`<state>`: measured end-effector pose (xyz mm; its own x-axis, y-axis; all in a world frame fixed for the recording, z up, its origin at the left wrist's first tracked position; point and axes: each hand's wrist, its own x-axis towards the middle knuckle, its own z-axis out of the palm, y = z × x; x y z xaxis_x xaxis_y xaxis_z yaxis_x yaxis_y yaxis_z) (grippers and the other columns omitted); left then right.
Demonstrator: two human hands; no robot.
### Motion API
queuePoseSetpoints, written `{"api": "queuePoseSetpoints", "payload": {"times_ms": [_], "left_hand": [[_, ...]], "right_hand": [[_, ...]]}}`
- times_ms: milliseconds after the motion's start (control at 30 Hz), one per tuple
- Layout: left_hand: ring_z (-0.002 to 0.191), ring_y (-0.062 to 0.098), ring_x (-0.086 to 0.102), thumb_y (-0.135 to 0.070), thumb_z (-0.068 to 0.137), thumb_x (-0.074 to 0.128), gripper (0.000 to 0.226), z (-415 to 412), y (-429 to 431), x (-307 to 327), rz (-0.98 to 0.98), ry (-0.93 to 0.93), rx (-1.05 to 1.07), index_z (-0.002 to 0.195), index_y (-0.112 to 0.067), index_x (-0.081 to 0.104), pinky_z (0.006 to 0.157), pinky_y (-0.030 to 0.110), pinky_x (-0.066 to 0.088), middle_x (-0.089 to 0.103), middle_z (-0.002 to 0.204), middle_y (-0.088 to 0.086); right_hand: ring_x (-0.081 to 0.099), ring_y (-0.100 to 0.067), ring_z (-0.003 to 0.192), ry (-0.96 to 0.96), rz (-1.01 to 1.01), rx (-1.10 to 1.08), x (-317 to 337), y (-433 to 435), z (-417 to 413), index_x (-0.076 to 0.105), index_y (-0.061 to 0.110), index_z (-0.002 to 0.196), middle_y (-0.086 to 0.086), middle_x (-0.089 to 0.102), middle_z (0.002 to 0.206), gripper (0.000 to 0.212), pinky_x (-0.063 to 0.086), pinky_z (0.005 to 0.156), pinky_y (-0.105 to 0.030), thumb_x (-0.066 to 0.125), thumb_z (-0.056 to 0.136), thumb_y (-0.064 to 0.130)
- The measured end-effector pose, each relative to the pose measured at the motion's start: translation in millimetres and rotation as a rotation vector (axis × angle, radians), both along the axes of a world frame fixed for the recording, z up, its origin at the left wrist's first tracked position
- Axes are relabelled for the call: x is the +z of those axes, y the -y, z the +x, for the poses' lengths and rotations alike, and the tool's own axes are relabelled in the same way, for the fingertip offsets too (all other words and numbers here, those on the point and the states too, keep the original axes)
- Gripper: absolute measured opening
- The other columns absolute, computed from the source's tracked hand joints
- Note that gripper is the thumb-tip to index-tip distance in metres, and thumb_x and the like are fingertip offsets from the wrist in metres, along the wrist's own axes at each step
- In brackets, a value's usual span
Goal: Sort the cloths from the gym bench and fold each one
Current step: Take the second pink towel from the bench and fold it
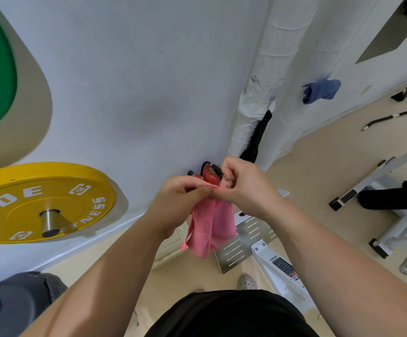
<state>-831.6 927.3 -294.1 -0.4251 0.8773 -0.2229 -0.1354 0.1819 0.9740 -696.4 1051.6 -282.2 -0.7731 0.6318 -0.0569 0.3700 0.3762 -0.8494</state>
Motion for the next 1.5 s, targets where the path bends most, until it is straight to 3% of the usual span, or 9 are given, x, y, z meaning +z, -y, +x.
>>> {"api": "queuePoseSetpoints", "payload": {"times_ms": [233,367,533,700,867,933,1167,1300,1500], "left_hand": [[0.072,0.012,0.056,-0.007,0.100,0.054,0.024,-20,-12,-13,-0.020,-0.179,0.225,0.083,-0.014,0.070,0.069,0.029,0.046,0.065,0.076,0.002],[0.084,0.019,0.060,-0.014,0.102,0.051,0.019,-51,-15,-28,-0.102,-0.547,0.321,0.089,-0.017,0.065,0.075,0.030,0.043,0.066,0.085,-0.001],[0.088,0.024,0.060,-0.017,0.103,0.048,0.017,-71,-17,-41,-0.143,-0.591,0.396,0.093,-0.017,0.063,0.076,0.034,0.045,0.065,0.088,0.001],[0.085,0.025,0.057,-0.016,0.102,0.048,0.018,-82,-15,-49,-0.184,-0.617,0.370,0.092,-0.016,0.062,0.075,0.035,0.044,0.064,0.089,0.004],[0.084,0.023,0.055,-0.019,0.103,0.046,0.020,-79,-19,-56,-0.202,-0.488,0.417,0.091,-0.014,0.061,0.073,0.033,0.041,0.063,0.091,0.006],[0.082,0.021,0.056,-0.019,0.103,0.047,0.021,-74,-23,-56,-0.178,-0.426,0.412,0.091,-0.013,0.063,0.072,0.034,0.043,0.064,0.091,0.006],[0.074,0.020,0.058,-0.015,0.102,0.051,0.019,-65,-37,-44,-0.091,-0.231,0.393,0.094,-0.016,0.068,0.068,0.038,0.050,0.066,0.085,0.007],[0.059,0.018,0.047,-0.007,0.102,0.050,0.023,-59,-36,-35,-0.037,-0.144,0.345,0.098,-0.018,0.068,0.051,0.028,0.041,0.056,0.072,0.006],[0.060,0.025,0.050,0.004,0.096,0.041,0.038,-51,-38,-25,-0.086,-0.163,0.328,0.080,-0.011,0.072,0.050,0.034,0.045,0.065,0.086,0.012]], "right_hand": [[0.063,-0.024,0.077,0.157,0.047,0.176,-32,-2,10,0.054,0.028,0.100,-0.003,0.070,0.076,0.033,0.051,0.083,-0.042,0.078,0.080,0.017],[0.049,-0.022,0.081,0.358,0.501,0.279,-56,-16,26,0.059,0.016,0.076,-0.006,0.059,0.070,0.017,0.047,0.077,-0.044,0.069,0.085,0.027],[0.049,-0.024,0.092,0.625,0.770,0.420,-67,-38,51,0.072,0.024,0.081,0.002,0.061,0.084,0.026,0.045,0.090,-0.041,0.062,0.090,0.047],[0.047,-0.021,0.084,0.443,0.810,0.180,-56,-59,72,0.076,0.022,0.080,0.003,0.049,0.088,0.029,0.046,0.080,-0.040,0.068,0.088,0.049],[0.054,-0.011,0.084,0.203,0.494,-0.010,-28,-72,78,0.071,0.012,0.081,0.004,0.054,0.095,0.026,0.045,0.079,-0.032,0.064,0.096,0.031],[0.051,-0.003,0.069,0.100,0.265,-0.117,-17,-72,80,0.068,0.010,0.074,0.006,0.059,0.080,0.022,0.042,0.069,-0.025,0.071,0.092,0.022],[0.053,-0.016,0.055,-0.256,-0.246,-0.466,-2,-74,88,0.061,0.013,0.083,-0.001,0.061,0.059,0.018,0.047,0.060,-0.031,0.069,0.090,-0.001],[0.044,-0.012,0.056,-0.308,-0.319,-0.555,-2,-76,92,0.059,0.018,0.076,-0.003,0.052,0.066,0.030,0.039,0.057,-0.029,0.055,0.095,-0.005],[0.053,-0.016,0.068,-0.195,-0.220,-0.677,-6,-72,82,0.073,0.014,0.083,0.002,0.067,0.079,0.032,0.049,0.069,-0.039,0.049,0.093,-0.003]]}}
